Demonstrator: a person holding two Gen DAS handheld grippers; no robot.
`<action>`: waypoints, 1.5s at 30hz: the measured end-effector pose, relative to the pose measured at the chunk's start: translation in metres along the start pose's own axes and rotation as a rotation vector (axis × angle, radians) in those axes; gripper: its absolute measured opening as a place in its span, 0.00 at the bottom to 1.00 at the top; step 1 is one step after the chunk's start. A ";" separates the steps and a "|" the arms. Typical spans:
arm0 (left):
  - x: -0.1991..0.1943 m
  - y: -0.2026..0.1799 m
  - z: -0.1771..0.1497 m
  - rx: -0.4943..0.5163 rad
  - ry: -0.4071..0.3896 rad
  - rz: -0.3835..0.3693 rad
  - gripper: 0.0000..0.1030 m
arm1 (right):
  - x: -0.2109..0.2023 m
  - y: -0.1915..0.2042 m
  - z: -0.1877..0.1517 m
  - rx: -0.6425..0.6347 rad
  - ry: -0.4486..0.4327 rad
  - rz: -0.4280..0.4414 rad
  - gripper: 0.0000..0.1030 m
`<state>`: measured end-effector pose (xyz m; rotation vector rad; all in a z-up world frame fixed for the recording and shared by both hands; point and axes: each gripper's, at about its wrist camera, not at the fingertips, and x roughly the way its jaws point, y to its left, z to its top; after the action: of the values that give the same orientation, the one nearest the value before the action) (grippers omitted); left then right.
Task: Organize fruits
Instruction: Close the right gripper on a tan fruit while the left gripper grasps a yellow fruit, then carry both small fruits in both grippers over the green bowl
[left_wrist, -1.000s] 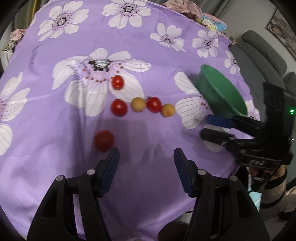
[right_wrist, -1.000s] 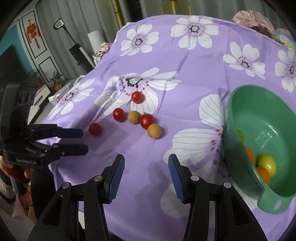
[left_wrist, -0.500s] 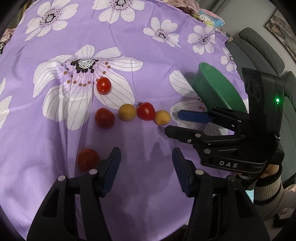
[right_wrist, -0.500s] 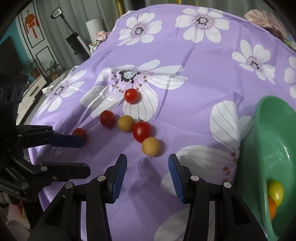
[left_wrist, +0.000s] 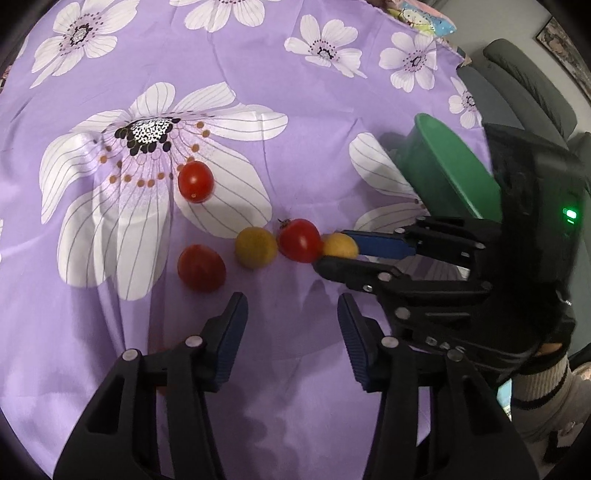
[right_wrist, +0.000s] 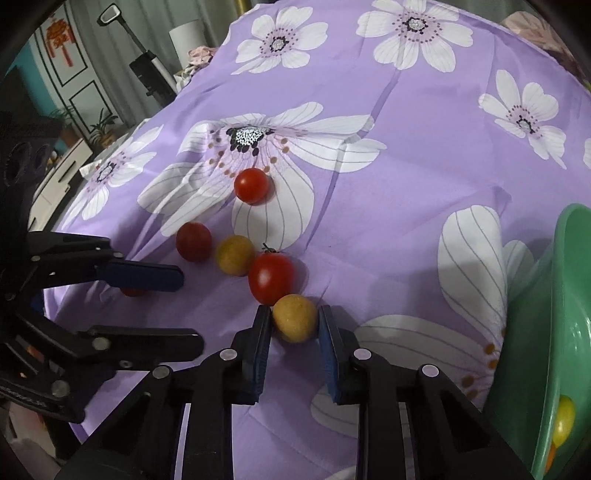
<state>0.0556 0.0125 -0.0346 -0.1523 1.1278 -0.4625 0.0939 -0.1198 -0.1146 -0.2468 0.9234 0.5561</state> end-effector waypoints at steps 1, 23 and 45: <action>0.002 0.000 0.002 0.006 0.004 0.009 0.47 | -0.001 -0.001 -0.001 0.002 -0.006 0.001 0.26; 0.026 0.005 0.033 0.061 -0.013 0.140 0.26 | -0.034 -0.019 -0.020 0.106 -0.105 0.051 0.26; -0.027 -0.020 -0.011 0.030 -0.111 0.187 0.26 | -0.055 0.001 -0.041 0.091 -0.114 0.060 0.26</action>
<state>0.0310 0.0075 -0.0099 -0.0447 1.0151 -0.3010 0.0391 -0.1559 -0.0938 -0.1049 0.8456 0.5757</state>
